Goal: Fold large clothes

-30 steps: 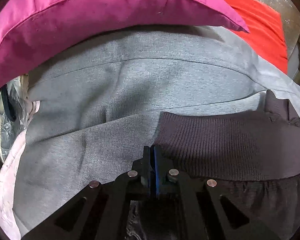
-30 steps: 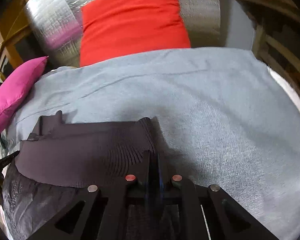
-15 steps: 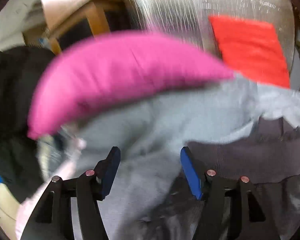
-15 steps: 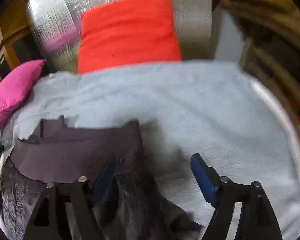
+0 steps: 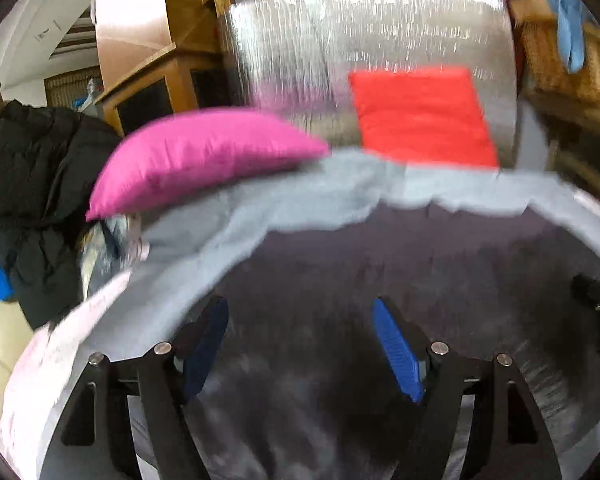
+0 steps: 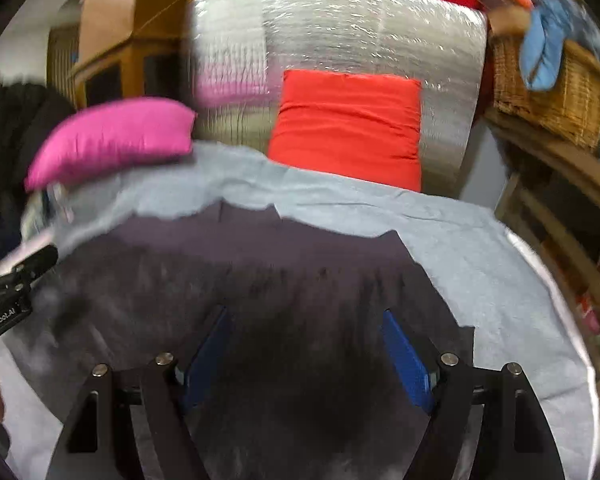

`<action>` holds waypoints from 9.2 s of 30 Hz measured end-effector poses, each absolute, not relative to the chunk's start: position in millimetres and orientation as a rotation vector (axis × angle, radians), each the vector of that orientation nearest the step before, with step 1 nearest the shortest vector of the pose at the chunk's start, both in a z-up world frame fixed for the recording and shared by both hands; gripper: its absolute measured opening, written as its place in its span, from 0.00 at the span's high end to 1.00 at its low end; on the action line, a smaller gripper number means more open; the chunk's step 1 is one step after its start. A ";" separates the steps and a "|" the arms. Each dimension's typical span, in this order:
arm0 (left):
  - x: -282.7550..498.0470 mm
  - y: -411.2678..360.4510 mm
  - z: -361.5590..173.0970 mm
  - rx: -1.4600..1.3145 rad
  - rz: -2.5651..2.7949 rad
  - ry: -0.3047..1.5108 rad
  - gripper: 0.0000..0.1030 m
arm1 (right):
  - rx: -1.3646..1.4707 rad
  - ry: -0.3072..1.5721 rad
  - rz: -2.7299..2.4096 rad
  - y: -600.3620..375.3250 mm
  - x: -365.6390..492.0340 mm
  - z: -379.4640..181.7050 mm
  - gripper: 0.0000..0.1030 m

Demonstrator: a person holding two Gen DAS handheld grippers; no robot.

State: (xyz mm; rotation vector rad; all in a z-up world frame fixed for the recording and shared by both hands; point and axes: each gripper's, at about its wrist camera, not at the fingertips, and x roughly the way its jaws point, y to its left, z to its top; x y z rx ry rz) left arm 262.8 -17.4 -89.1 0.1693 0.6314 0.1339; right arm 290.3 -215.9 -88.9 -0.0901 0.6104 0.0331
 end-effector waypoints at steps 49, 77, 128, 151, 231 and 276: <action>200.7 22.1 -141.4 0.129 0.287 0.780 0.18 | 0.005 0.741 -0.068 -221.1 244.8 -155.4 0.06; 229.1 119.9 -127.5 -0.115 0.368 0.824 0.17 | 0.171 0.793 -0.124 -300.2 261.4 -154.5 0.01; 272.2 59.0 -131.9 -0.028 0.166 0.971 0.12 | 0.138 0.865 -0.007 -290.5 290.3 -150.2 0.00; 294.0 167.9 -99.5 -0.321 -0.010 0.909 0.07 | 0.488 0.824 0.101 -423.3 279.4 -126.2 0.00; 195.4 113.5 -83.3 -0.228 -0.187 0.962 0.31 | 0.363 0.863 0.185 -439.5 160.2 -111.7 0.33; 114.5 5.7 -61.6 0.066 -0.050 0.686 0.25 | 0.015 0.668 0.055 -320.7 109.5 -103.6 0.35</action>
